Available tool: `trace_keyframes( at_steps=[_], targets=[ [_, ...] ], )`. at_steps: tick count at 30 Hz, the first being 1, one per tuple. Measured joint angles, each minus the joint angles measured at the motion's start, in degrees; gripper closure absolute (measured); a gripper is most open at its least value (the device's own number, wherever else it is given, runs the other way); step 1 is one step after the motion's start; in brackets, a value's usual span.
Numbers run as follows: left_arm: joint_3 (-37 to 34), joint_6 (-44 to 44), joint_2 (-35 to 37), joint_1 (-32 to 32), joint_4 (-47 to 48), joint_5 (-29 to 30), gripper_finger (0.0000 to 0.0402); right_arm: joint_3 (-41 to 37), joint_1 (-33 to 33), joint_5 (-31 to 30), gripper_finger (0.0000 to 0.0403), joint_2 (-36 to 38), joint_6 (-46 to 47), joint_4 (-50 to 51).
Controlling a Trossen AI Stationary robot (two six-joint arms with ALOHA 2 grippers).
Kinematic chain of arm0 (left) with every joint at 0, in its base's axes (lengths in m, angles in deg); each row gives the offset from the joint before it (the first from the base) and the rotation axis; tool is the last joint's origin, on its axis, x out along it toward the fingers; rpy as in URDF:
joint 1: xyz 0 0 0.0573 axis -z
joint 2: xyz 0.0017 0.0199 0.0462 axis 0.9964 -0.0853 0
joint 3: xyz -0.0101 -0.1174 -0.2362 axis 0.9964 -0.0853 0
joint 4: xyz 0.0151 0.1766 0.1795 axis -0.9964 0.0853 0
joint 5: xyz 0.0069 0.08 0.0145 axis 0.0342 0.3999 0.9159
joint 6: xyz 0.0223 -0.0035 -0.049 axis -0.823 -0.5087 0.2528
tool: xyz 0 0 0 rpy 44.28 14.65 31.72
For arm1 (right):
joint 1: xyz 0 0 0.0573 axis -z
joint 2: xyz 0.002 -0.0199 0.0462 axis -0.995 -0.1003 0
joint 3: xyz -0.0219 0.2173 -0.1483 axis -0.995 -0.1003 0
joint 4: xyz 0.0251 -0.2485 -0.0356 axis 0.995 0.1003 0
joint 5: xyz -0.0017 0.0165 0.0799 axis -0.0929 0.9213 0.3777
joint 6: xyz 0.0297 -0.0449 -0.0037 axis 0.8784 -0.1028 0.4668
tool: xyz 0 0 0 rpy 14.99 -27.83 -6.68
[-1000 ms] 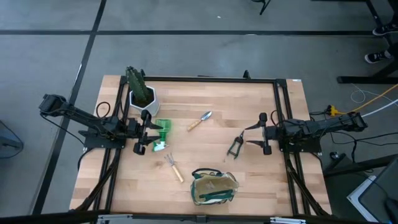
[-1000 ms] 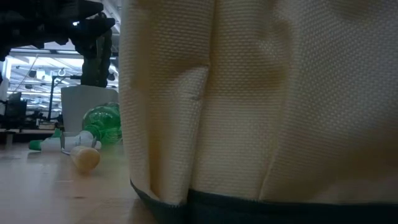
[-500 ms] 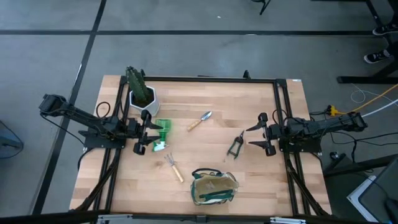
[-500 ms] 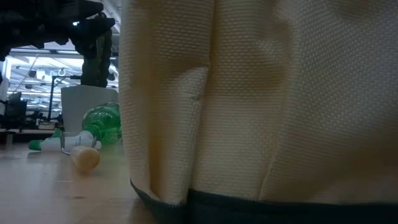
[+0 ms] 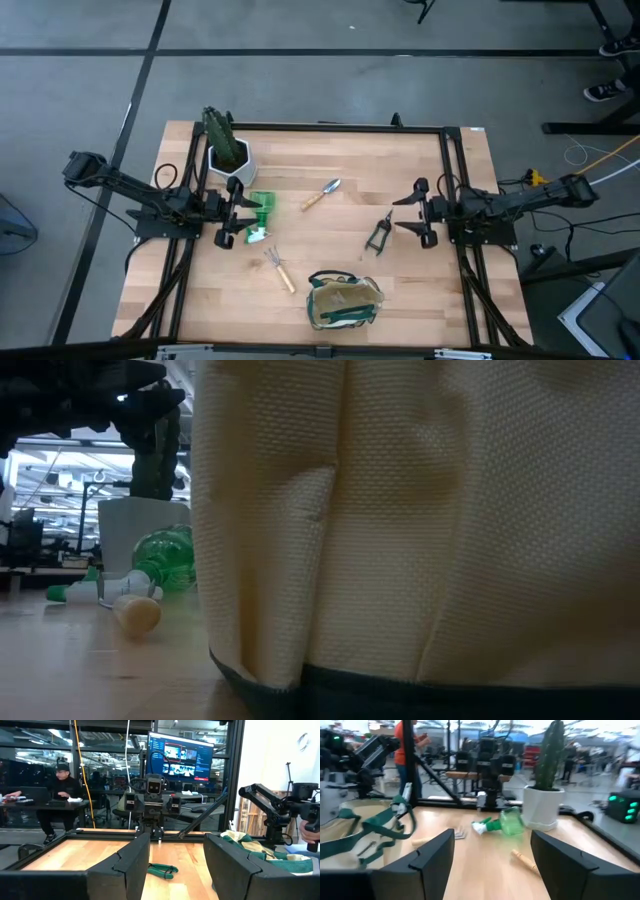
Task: Pick & Place Garden tools in Gardening bag
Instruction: Put the green shear scissors into the brown gardening bag
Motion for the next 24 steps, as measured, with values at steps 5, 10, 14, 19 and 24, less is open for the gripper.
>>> trace_keyframes(
  at_steps=[5, 10, 14, 19, 24],
  targets=[
    [-0.01, 0.0, -0.01, -0.02, 0.0, 0.0, 0.0219, 5.48, 0.0, 5.18, 0.0138, -4.64, 0.74, 4.81],
    [-0.01, 0.0, -0.01, -0.02, 0.01, 0.0, 0.0219, 11.92, 0.0, 7.82, 0.0138, -10.17, 0.74, 13.6],
    [-0.01, 0.0, -0.01, -0.02, 0.01, 0.0, 0.0219, 14.95, 0.0, 10.75, 0.0137, -14.15, 0.72, 17.87],
    [0.0, 0.0, 0.0, 0.0, 0.01, 0.0, 0.0219, 15.12, 0.01, 14.57, 0.0137, -16.49, 0.75, 17.62],
    [0.0, 0.0, 0.0, -0.02, 0.01, 0.0, 0.0219, 15.12, -0.07, 15.38, 0.0137, -17.05, 6.43, 17.73]
  ],
)
